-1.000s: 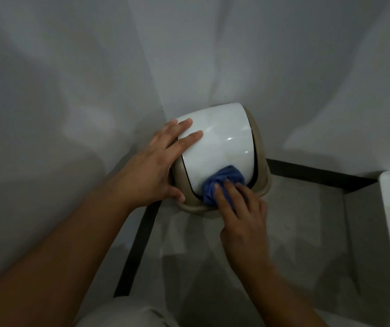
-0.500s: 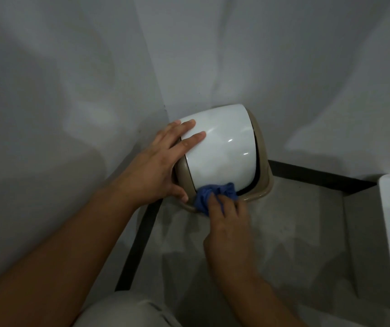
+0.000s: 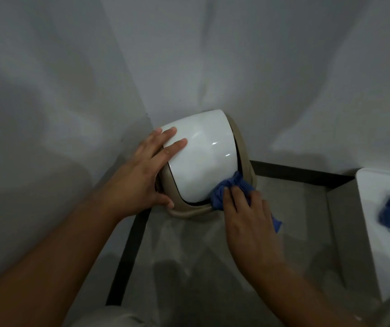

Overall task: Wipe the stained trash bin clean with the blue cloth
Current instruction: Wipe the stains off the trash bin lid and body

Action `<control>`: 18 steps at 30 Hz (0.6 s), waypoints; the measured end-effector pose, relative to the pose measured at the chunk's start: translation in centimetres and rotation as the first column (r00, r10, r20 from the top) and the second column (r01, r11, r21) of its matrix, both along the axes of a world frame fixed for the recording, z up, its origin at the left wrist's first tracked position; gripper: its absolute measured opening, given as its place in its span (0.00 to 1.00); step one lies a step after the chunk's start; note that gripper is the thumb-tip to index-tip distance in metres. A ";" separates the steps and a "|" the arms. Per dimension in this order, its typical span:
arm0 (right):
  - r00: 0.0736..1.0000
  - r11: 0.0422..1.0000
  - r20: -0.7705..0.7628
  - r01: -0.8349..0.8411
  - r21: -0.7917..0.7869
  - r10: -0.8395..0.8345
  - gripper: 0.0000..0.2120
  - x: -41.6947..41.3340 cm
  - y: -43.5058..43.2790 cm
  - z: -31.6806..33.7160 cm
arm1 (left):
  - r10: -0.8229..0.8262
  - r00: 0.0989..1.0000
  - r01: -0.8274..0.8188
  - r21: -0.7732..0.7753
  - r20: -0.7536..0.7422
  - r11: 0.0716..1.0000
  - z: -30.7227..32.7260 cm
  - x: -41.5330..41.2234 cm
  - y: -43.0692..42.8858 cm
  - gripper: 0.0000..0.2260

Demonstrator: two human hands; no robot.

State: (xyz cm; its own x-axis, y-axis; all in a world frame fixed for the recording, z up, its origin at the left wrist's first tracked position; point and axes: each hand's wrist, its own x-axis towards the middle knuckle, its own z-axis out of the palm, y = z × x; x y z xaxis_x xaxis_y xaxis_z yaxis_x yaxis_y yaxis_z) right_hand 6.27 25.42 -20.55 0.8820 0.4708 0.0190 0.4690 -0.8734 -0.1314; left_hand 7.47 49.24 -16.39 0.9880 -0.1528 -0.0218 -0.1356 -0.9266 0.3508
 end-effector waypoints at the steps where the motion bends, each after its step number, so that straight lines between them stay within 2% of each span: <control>1: 1.000 0.999 0.006 -0.004 0.040 0.003 0.28 0.1 -0.4 0.5 | 0.003 1.000 -0.003 -0.006 0.003 1.000 0.0 0.0 0.0 0.58; 4: 0.994 0.943 0.068 0.060 0.328 -0.087 0.30 1.5 -2.2 2.2 | 0.010 1.000 -0.010 -0.016 0.007 1.000 -0.2 -0.1 0.0 0.58; 6: 0.976 0.812 0.068 0.133 0.569 -0.207 0.25 3.9 -3.0 3.3 | 0.019 1.000 -0.019 -0.009 0.003 1.000 -0.2 -0.1 0.0 0.58; 8: 0.972 0.695 0.035 0.142 0.705 -0.234 0.21 6.5 -3.0 3.9 | 0.019 1.000 -0.019 -0.006 -0.002 1.000 -0.2 -0.2 0.0 0.58; 10: 0.969 0.611 0.036 0.124 0.782 -0.243 0.21 8.8 -2.1 4.1 | 0.018 1.000 -0.018 -0.012 -0.004 1.000 -0.1 -0.2 0.0 0.59; 12: 0.969 0.567 0.034 0.114 0.816 -0.245 0.21 10.6 -0.7 3.9 | 0.014 1.000 -0.014 -0.009 -0.006 1.000 -0.1 -0.2 0.0 0.58; 14: 0.991 0.536 -0.010 0.078 0.841 -0.130 0.20 11.4 0.7 3.5 | 0.007 1.000 -0.007 -0.015 0.003 1.000 -0.2 -0.2 0.2 0.58; 16: 0.995 0.538 -0.098 0.064 0.841 0.035 0.18 11.2 1.6 2.8 | 0.007 1.000 -0.006 -0.024 0.010 1.000 -0.2 -0.3 0.2 0.58; 18: 0.984 0.592 -0.156 0.073 0.803 0.090 0.19 10.5 1.3 2.2 | 0.007 1.000 -0.006 -0.027 0.015 1.000 -0.1 -0.3 0.3 0.58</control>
